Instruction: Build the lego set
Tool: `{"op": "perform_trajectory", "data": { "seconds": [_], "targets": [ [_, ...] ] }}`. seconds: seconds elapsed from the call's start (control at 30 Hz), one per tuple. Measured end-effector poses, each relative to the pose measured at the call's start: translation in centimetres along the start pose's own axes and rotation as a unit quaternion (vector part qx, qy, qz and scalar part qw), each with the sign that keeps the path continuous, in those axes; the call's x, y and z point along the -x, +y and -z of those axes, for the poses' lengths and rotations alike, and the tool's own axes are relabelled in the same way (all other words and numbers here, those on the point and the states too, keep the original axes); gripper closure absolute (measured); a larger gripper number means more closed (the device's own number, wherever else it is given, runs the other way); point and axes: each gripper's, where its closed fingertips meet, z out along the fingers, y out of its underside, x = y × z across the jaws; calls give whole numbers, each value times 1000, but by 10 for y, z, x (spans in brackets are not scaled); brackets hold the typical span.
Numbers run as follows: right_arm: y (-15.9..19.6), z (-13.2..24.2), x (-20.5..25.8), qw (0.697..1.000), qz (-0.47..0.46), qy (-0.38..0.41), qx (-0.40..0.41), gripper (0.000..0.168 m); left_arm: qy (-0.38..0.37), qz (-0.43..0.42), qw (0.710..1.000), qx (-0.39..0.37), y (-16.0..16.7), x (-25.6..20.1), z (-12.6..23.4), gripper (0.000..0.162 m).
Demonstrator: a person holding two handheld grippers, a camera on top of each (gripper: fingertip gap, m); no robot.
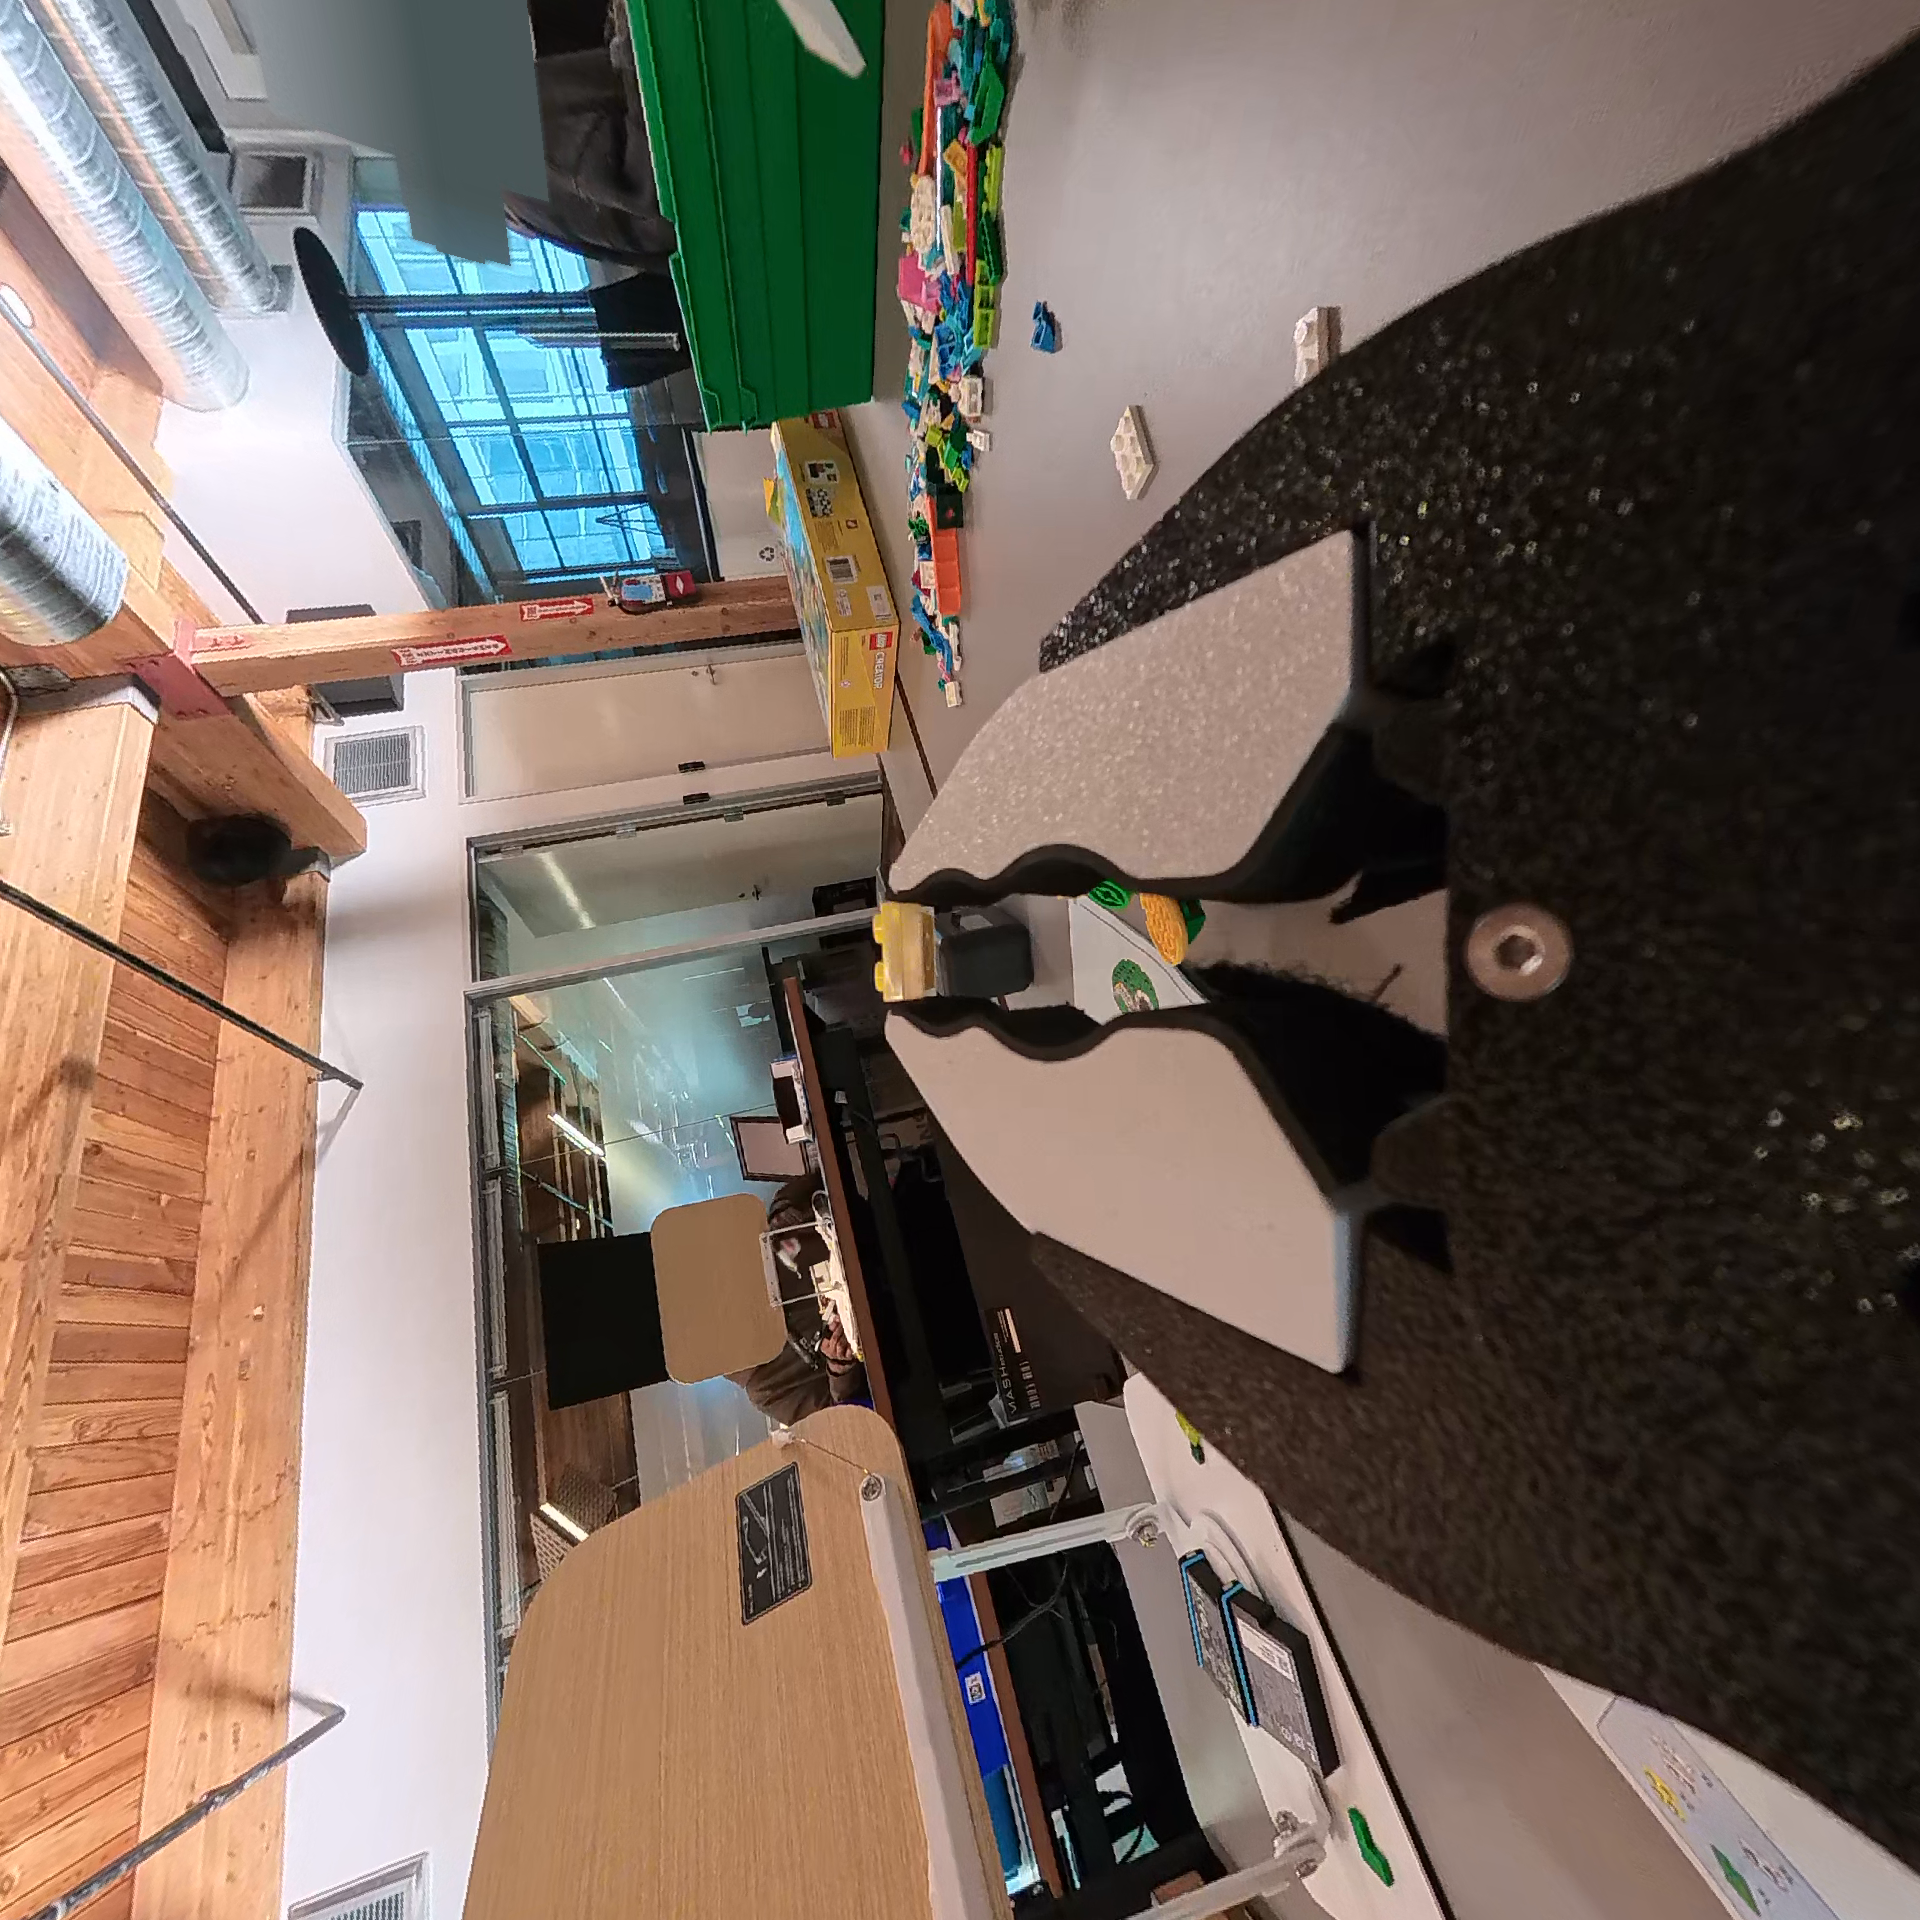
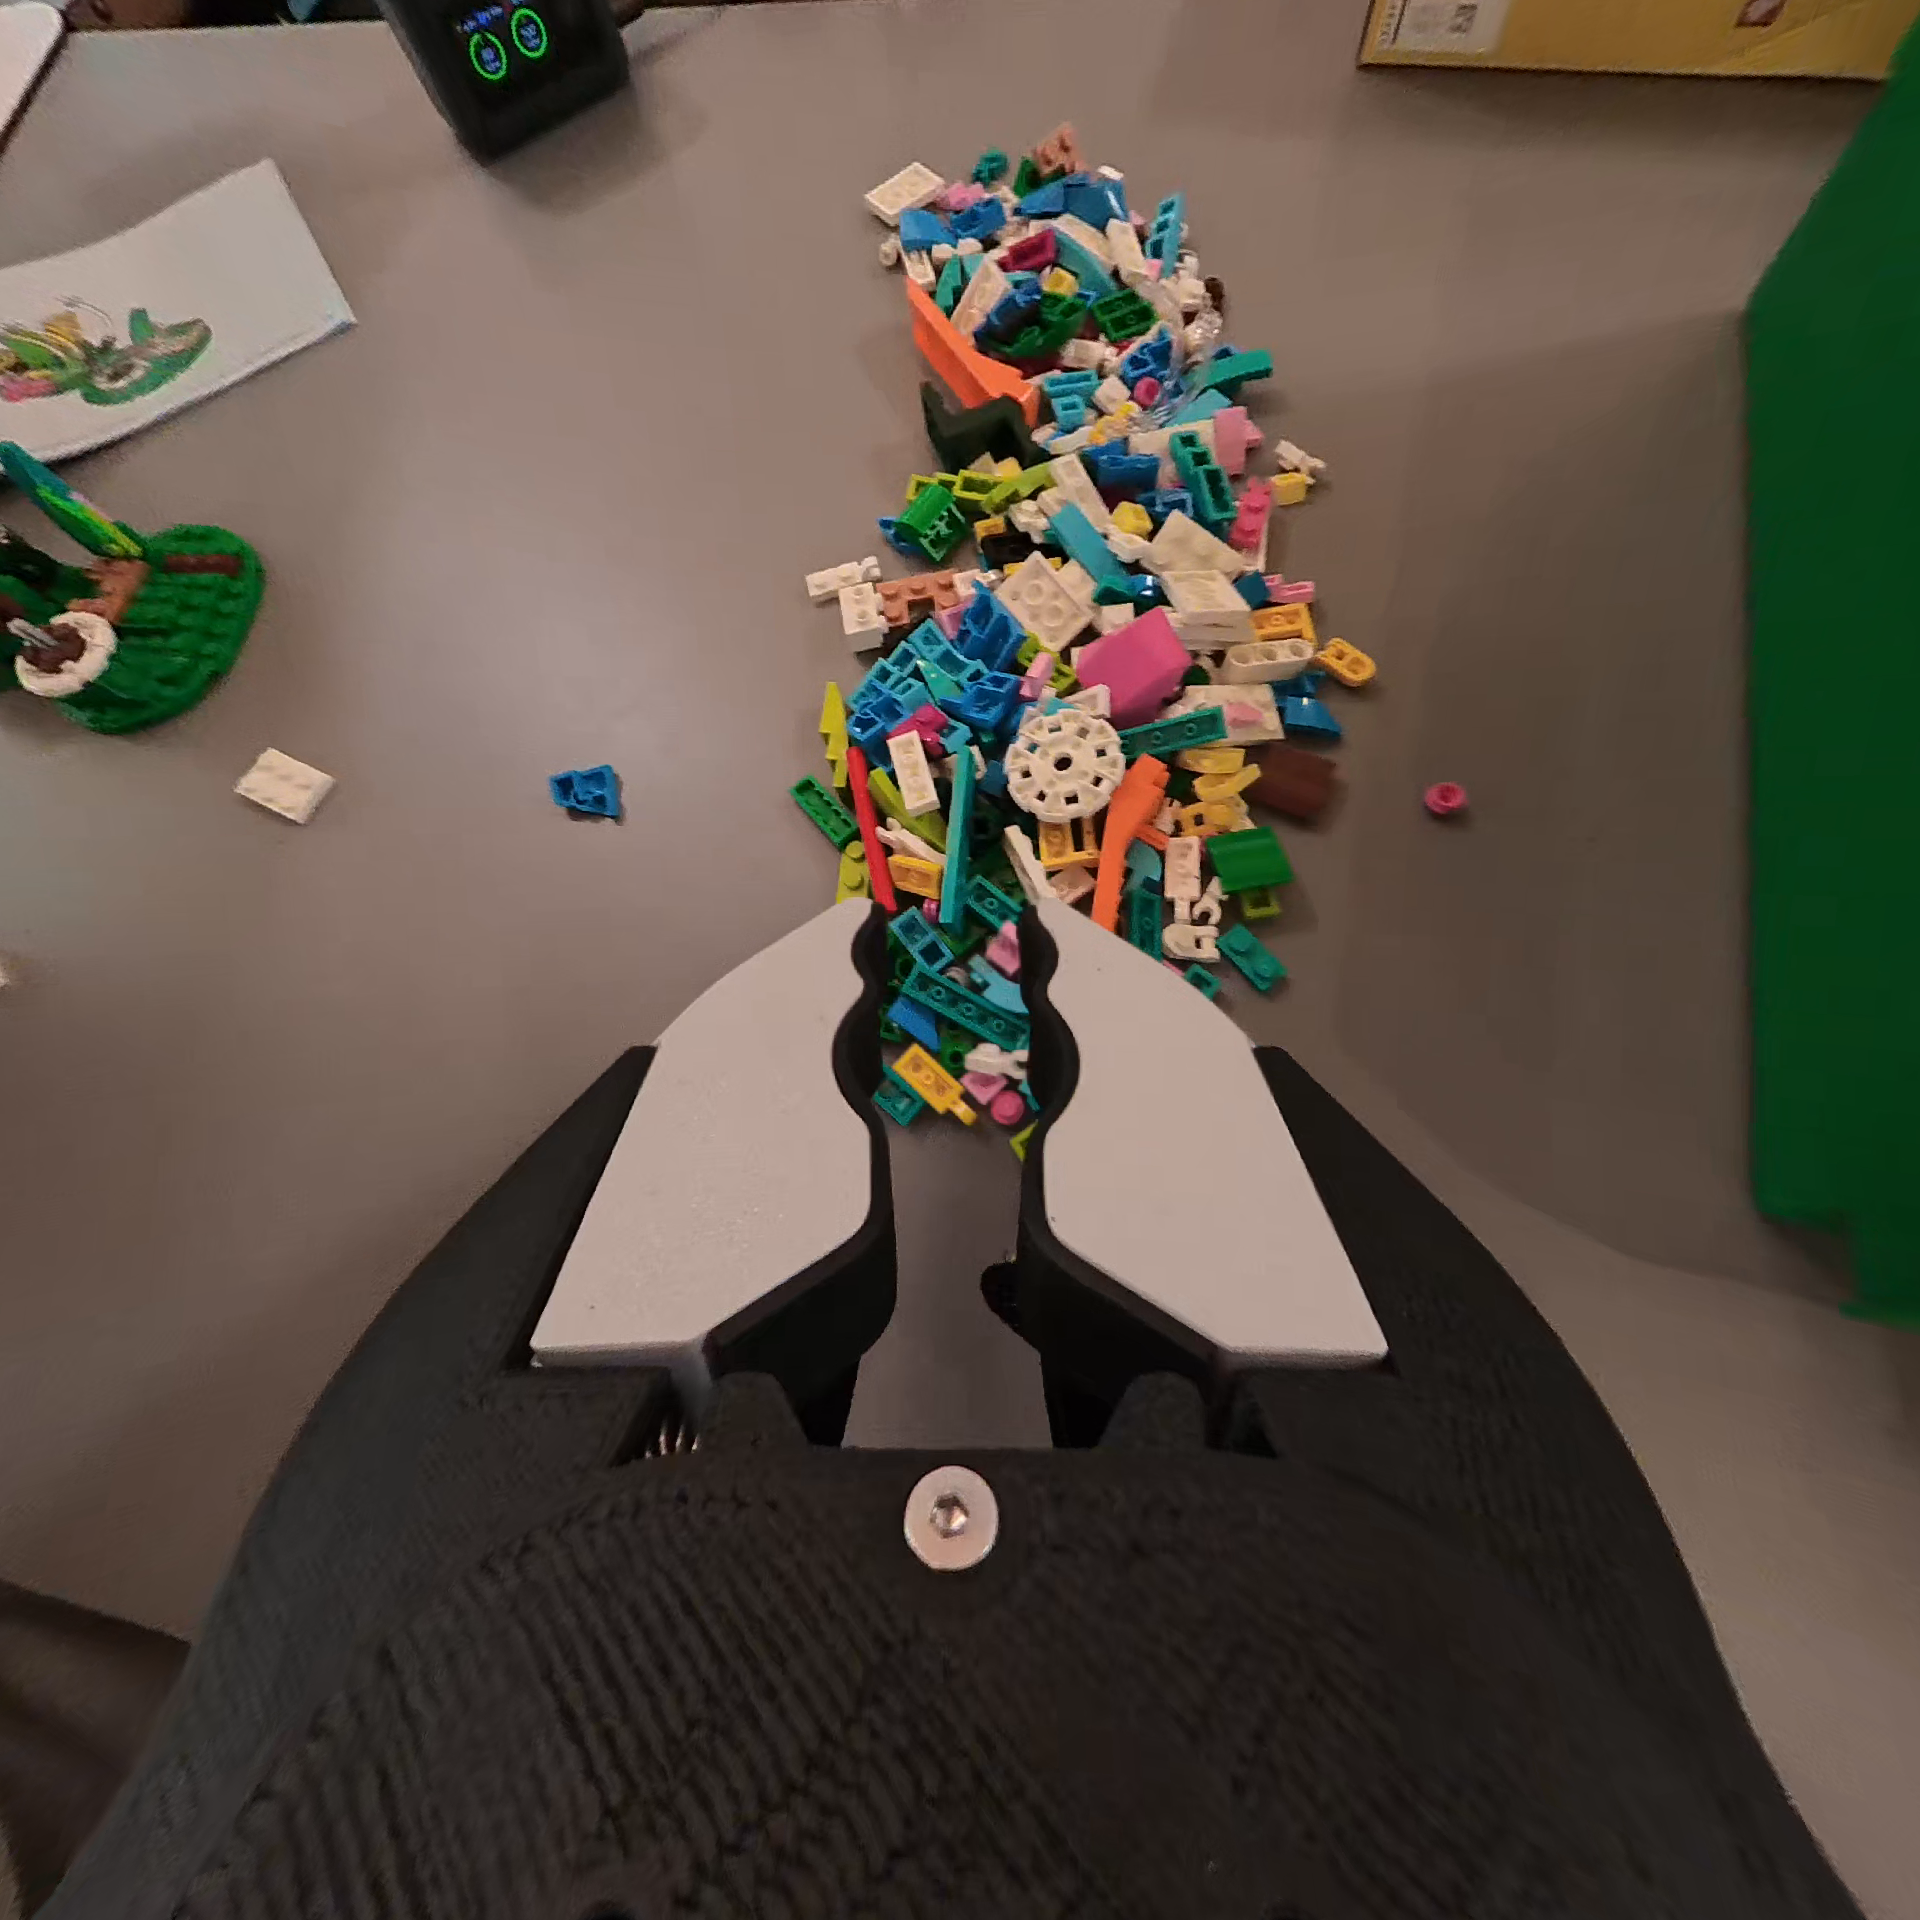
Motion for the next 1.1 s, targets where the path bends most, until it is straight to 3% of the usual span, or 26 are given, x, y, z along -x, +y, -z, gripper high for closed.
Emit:
{"op": "perform_trajectory", "data": {
  "seconds": [0.5,1.1],
  "targets": [
    [7,22,-40,997,-31,70,-5,149,-2,3,1000,2,1,1,1,146],
    [15,3,-29,998,-32,45,19,151,-2,11,1000,5,3,1,0,146]
  ]
}}
